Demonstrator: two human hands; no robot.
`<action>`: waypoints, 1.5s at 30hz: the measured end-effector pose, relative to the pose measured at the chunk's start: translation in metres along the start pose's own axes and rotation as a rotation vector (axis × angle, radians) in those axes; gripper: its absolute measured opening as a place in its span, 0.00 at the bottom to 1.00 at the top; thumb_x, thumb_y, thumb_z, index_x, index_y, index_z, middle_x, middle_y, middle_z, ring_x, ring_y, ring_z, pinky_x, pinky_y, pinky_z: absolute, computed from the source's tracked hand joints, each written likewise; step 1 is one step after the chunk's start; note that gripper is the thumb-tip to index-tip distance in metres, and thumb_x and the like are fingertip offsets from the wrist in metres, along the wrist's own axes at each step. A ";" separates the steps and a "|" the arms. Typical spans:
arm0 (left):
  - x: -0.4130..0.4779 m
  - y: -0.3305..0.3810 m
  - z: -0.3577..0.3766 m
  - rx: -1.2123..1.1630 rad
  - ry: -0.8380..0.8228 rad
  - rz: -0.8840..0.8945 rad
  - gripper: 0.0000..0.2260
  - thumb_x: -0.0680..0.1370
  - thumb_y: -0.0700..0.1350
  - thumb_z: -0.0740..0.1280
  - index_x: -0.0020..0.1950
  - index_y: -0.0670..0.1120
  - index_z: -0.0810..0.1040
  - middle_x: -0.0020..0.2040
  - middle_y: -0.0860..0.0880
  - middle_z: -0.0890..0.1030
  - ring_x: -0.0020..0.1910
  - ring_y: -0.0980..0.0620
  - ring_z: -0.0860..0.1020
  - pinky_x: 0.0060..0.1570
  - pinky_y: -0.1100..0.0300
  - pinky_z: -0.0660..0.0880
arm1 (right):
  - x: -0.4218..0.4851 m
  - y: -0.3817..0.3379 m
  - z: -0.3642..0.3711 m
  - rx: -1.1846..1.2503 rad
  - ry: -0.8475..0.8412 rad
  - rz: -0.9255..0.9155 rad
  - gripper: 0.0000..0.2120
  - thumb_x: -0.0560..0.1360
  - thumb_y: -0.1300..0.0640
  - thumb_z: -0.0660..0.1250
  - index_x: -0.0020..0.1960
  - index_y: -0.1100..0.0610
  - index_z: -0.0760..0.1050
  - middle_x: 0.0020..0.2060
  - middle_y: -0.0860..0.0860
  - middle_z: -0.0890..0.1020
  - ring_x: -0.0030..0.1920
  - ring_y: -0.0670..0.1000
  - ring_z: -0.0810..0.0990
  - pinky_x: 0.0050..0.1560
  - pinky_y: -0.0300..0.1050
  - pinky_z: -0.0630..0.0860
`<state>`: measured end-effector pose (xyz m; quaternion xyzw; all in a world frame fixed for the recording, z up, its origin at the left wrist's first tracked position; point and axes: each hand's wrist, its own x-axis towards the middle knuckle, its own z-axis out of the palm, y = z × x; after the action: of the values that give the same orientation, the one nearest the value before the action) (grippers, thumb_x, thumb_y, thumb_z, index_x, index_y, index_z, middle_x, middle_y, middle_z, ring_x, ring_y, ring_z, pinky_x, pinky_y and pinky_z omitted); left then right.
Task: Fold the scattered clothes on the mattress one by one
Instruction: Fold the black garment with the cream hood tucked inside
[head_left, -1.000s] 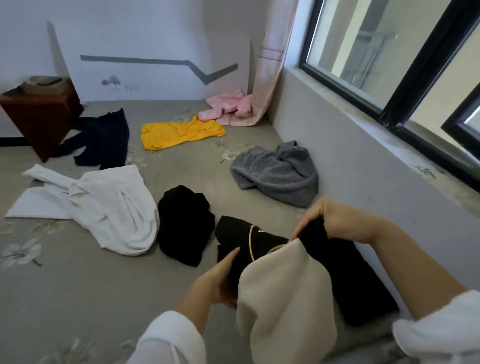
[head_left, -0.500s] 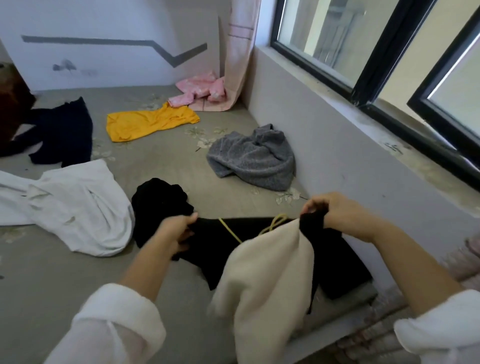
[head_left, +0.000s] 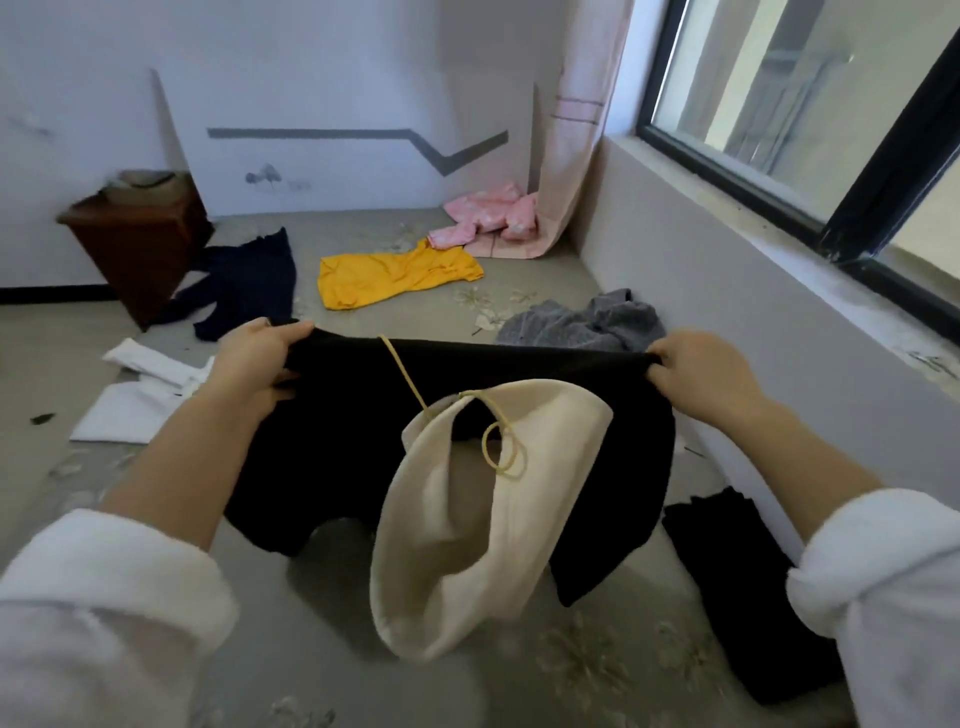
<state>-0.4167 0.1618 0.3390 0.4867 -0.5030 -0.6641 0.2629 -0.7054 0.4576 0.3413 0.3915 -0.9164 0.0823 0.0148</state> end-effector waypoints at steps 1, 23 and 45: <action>0.007 0.007 -0.001 -0.019 0.047 0.042 0.16 0.77 0.46 0.69 0.63 0.48 0.71 0.54 0.47 0.77 0.51 0.47 0.78 0.44 0.53 0.76 | 0.013 -0.010 0.001 0.057 0.009 0.038 0.09 0.74 0.60 0.62 0.37 0.58 0.77 0.32 0.53 0.74 0.39 0.58 0.78 0.33 0.43 0.67; -0.020 -0.170 -0.045 0.404 0.111 0.081 0.13 0.74 0.44 0.72 0.36 0.43 0.69 0.34 0.42 0.71 0.35 0.46 0.73 0.36 0.55 0.66 | -0.044 -0.002 0.104 0.585 -0.165 0.059 0.07 0.74 0.66 0.67 0.42 0.55 0.78 0.39 0.52 0.81 0.41 0.50 0.78 0.41 0.36 0.70; -0.079 -0.436 -0.043 0.252 0.197 -0.893 0.09 0.81 0.41 0.59 0.43 0.39 0.73 0.42 0.40 0.74 0.41 0.44 0.73 0.45 0.53 0.69 | -0.164 -0.028 0.278 0.944 -0.235 0.824 0.26 0.78 0.57 0.65 0.73 0.52 0.58 0.51 0.54 0.78 0.51 0.53 0.78 0.55 0.52 0.74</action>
<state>-0.2859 0.3660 -0.0348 0.7440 -0.2939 -0.5967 -0.0629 -0.5616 0.5111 0.0561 -0.0226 -0.8524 0.4326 -0.2928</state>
